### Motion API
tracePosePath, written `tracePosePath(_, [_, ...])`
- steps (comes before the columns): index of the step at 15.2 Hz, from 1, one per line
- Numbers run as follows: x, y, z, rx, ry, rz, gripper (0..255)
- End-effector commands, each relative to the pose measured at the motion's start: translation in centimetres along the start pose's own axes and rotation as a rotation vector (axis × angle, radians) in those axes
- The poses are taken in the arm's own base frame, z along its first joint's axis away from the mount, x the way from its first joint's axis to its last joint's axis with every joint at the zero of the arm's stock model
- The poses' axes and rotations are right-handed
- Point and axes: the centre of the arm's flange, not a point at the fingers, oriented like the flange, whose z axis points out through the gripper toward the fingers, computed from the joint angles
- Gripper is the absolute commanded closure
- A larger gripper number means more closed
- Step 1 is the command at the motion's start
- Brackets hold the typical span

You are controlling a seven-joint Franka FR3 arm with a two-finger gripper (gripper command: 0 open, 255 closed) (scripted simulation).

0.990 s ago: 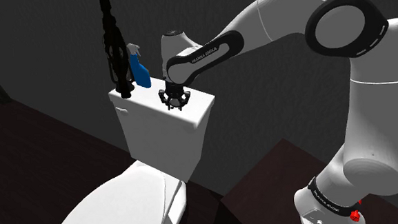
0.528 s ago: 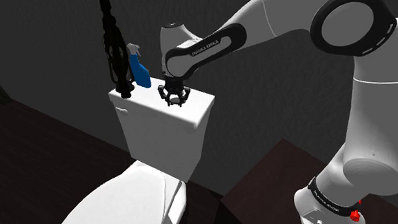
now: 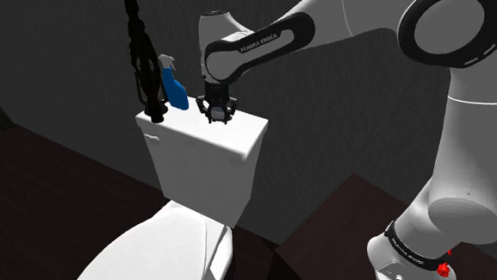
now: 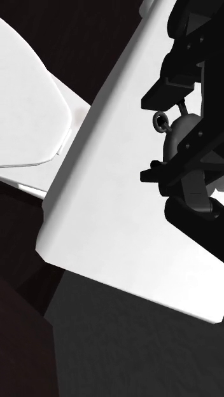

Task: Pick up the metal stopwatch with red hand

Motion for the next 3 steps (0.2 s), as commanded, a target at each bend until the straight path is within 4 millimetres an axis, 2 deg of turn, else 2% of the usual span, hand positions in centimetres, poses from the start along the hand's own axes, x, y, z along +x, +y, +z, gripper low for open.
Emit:
tracePosePath(1, [0.03, -0.02, -1.05, 0.000, 0.000, 0.000, 255])
tracePosePath(3, [0.03, -0.02, -1.13, 0.000, 0.000, 0.000, 255])
